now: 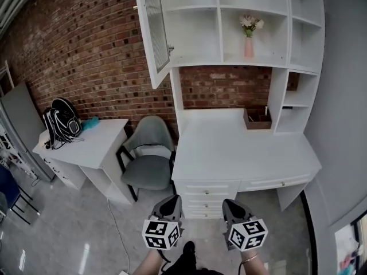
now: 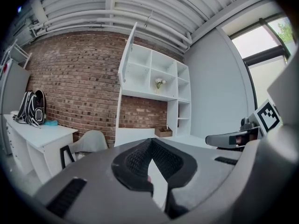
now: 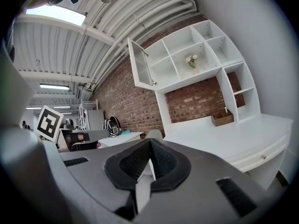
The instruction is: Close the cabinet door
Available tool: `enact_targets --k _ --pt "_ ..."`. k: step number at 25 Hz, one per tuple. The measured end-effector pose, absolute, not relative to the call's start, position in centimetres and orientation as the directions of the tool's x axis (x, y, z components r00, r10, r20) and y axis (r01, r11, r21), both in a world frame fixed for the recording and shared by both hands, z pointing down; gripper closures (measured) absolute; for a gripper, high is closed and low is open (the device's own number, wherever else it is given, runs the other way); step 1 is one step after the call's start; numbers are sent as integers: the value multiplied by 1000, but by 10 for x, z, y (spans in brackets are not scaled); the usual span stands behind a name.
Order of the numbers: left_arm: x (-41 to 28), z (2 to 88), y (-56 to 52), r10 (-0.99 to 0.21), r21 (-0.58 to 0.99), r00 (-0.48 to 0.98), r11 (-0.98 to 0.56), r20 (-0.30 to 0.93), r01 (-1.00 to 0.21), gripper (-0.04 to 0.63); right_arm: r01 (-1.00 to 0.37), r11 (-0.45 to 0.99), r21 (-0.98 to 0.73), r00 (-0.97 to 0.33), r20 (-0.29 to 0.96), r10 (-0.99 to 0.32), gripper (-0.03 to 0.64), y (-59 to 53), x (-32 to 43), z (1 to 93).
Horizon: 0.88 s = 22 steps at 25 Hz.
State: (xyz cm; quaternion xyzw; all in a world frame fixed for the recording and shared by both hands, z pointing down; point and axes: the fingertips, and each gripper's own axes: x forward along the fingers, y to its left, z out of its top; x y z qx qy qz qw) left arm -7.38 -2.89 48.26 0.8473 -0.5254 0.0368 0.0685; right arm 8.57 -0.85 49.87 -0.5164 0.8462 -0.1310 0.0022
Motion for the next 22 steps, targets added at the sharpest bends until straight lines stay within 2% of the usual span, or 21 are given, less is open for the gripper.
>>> enact_targets --k 9,22 --pt "-83 485 -75 -890 63 438 -434 126 -899 586 -866 450 -216 -484 139 -864 615 -52 74 502" --pt "-115 466 -201 -900 41 430 -428 75 -903 586 -858 482 -180 -507 141 -850 615 -166 41 490"
